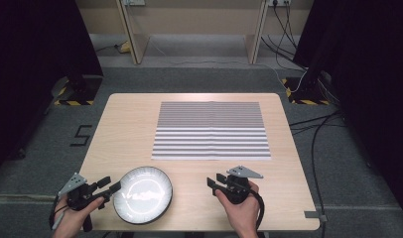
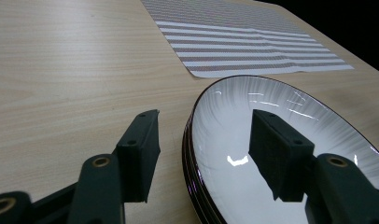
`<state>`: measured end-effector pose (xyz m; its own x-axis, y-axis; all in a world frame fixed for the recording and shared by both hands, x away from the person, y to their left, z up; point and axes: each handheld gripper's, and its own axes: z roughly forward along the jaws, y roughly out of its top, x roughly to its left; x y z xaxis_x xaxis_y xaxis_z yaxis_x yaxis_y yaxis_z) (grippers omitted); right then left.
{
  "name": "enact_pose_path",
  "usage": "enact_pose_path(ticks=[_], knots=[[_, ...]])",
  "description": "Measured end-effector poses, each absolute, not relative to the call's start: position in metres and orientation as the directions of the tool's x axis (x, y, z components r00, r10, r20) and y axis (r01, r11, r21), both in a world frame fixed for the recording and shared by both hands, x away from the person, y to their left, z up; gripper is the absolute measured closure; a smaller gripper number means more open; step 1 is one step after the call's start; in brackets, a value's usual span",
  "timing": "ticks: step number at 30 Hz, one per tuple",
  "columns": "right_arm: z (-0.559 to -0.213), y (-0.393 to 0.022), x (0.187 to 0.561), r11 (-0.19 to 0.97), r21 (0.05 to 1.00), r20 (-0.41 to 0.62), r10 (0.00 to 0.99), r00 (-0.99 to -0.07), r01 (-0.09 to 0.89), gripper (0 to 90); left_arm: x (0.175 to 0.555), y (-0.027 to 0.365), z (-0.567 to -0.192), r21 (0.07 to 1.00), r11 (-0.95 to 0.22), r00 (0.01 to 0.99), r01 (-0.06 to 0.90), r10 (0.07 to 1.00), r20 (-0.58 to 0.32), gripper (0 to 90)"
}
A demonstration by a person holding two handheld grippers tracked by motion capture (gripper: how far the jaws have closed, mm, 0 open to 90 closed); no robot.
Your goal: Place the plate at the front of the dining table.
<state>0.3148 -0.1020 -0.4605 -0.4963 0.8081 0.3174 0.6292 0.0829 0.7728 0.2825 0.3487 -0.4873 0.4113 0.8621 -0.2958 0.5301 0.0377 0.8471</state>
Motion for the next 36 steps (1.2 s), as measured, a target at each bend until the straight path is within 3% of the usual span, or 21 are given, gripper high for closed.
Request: enact_pose_path(ticks=[16, 36], knots=[[-0.463, -0.058, 0.314, 0.138, 0.746, 0.345, 0.757, -0.555, 0.652, 57.2, 0.279, 0.344, -0.491, 0.835, 0.029, 0.409, 0.549, 0.862, -0.299, 41.9], [-0.470, -0.007, 0.321, 0.203, 0.713, 0.370, 0.704, -0.607, 0.671, 64.6, 0.277, 0.343, -0.499, 0.809, 0.010, 0.400, 0.588, 0.866, -0.301, 40.9]])
